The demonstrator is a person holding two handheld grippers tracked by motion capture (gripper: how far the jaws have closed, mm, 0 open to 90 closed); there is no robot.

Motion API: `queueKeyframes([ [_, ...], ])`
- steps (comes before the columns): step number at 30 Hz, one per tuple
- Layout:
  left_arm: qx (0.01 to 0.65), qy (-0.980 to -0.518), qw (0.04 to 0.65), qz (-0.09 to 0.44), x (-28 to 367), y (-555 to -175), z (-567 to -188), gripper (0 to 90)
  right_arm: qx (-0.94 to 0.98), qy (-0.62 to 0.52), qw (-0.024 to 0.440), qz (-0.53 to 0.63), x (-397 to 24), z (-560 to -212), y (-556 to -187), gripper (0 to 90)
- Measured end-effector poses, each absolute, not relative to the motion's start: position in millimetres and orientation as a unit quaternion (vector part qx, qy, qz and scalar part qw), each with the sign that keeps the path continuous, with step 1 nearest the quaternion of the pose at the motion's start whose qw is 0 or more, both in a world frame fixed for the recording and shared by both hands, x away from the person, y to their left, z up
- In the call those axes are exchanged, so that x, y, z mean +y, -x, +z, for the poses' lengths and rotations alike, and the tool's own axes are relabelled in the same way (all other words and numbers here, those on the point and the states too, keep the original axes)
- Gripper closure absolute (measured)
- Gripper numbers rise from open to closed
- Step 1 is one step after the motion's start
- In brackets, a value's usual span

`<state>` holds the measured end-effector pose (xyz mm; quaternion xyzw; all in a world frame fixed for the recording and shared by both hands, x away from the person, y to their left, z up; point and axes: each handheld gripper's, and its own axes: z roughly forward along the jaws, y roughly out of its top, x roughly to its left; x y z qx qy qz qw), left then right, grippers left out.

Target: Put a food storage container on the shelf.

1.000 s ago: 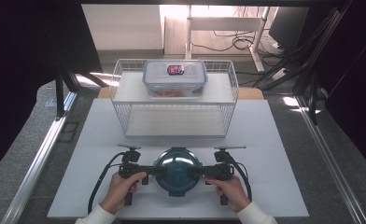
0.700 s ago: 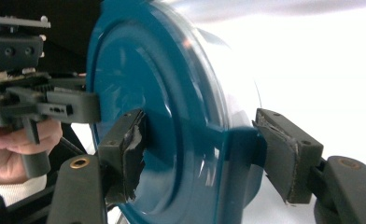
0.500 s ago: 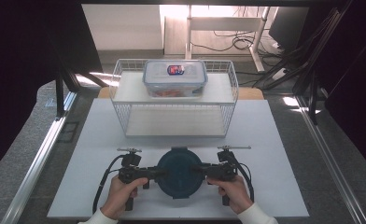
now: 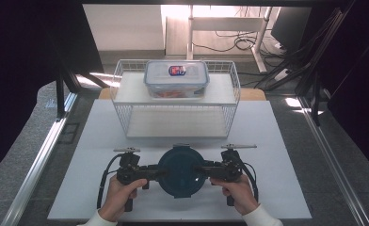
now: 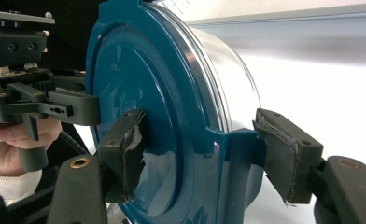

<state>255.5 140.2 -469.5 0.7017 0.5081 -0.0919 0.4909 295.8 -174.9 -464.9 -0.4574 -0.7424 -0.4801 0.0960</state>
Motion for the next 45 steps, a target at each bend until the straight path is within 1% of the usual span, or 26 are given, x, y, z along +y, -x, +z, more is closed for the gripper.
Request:
queueKeyframes([
  [9, 0.500, -0.703, 0.500, -0.078, 140.4, -254.3, -457.4, 43.5, -0.747, 0.445, 0.078, -0.489, -173.5, -450.8, -294.7, 34.6],
  [20, 0.489, -0.708, 0.506, -0.058, 142.6, -267.3, -431.9, 43.5, -0.746, 0.432, 0.064, -0.503, -172.5, -430.8, -305.4, 34.7],
  [25, 0.483, -0.706, 0.515, -0.049, 144.8, -272.7, -415.3, 43.6, -0.747, 0.425, 0.055, -0.509, -170.3, -414.2, -311.6, 34.8],
  [34, 0.466, -0.707, 0.531, -0.028, 146.6, -282.3, -378.7, 43.6, -0.750, 0.407, 0.029, -0.520, -167.9, -372.7, -320.7, 34.9],
  [45, 0.456, -0.707, 0.540, -0.009, 151.6, -291.1, -343.9, 43.5, -0.751, 0.394, 0.017, -0.530, -162.9, -336.3, -331.3, 34.9],
])
